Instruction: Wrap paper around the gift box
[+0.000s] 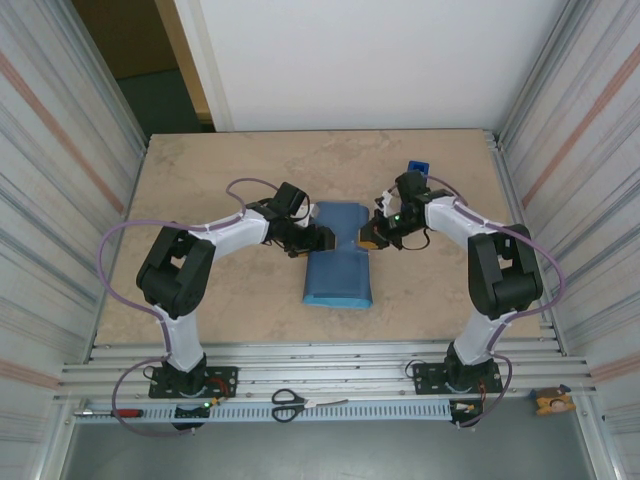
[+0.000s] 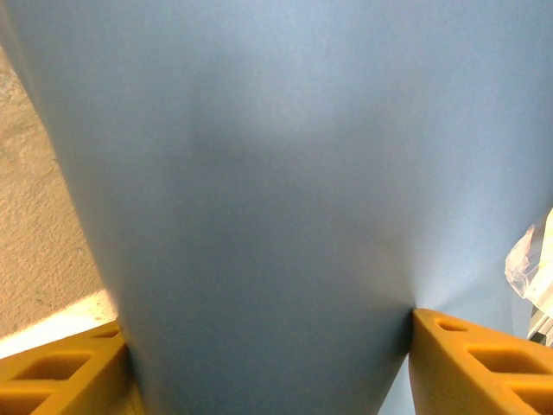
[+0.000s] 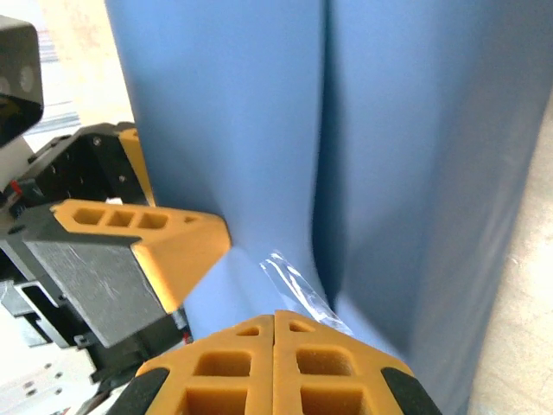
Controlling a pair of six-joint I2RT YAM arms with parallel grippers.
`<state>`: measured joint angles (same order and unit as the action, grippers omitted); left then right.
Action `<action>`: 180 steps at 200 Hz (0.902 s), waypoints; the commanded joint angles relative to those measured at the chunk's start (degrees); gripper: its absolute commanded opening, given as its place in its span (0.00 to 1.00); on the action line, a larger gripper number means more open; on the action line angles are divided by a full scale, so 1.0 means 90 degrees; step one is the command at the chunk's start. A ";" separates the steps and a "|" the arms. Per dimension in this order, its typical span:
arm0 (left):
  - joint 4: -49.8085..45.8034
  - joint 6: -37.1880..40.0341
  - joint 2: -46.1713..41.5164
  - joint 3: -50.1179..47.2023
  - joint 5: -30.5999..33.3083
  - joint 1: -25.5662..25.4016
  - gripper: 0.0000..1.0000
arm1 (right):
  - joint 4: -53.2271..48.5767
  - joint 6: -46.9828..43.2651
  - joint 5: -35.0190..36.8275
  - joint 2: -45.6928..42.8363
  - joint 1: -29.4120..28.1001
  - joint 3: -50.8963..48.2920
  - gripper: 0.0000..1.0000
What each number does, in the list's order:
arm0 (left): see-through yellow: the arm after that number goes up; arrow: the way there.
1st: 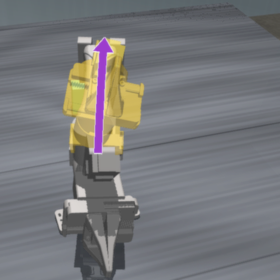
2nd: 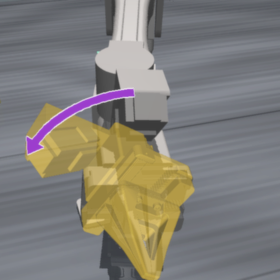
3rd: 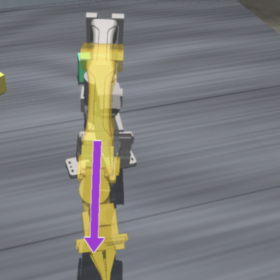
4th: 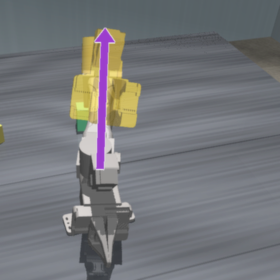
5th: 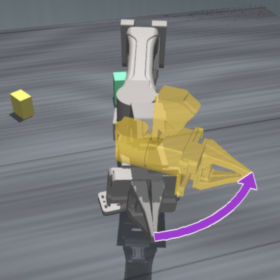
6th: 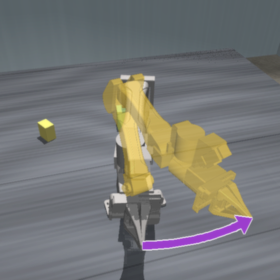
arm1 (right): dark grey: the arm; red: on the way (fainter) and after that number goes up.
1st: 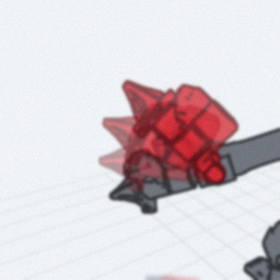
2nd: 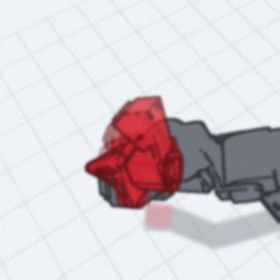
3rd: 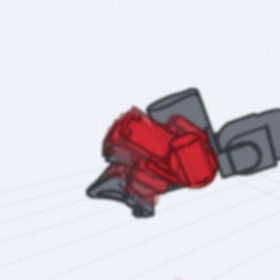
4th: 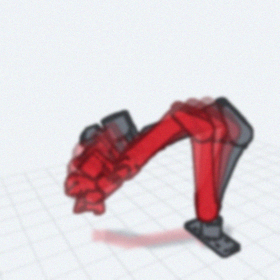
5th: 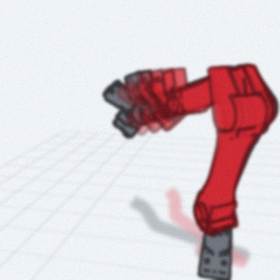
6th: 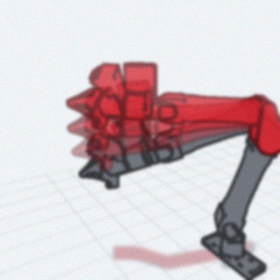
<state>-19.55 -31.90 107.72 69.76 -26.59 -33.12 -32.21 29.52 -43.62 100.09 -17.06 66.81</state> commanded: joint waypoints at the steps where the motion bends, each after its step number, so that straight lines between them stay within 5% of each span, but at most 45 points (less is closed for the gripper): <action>1: -0.0712 0.0141 0.0726 -0.0407 0.0497 -0.0256 0.71 | -0.0464 -0.0071 0.0689 -0.0201 -0.0209 -0.0040 0.00; 55: -0.0728 0.0167 0.0736 -0.0403 0.0493 -0.0261 0.71 | -0.0289 -0.0057 0.0948 0.0019 -0.0272 -0.0655 0.00; 111: -0.0720 0.0165 0.0730 -0.0412 0.0493 -0.0274 0.71 | 0.0013 0.0307 0.0156 -0.0615 -0.0002 -0.0049 0.00; 180: -0.0718 0.0157 0.0775 -0.0387 0.0470 -0.0275 0.70 | -0.0031 0.0245 0.0498 0.0252 -0.0335 0.0070 0.00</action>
<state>-19.57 -31.86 107.72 69.76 -26.59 -33.12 -31.07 31.31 -41.36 98.52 -18.90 66.11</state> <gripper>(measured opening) 0.708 0.058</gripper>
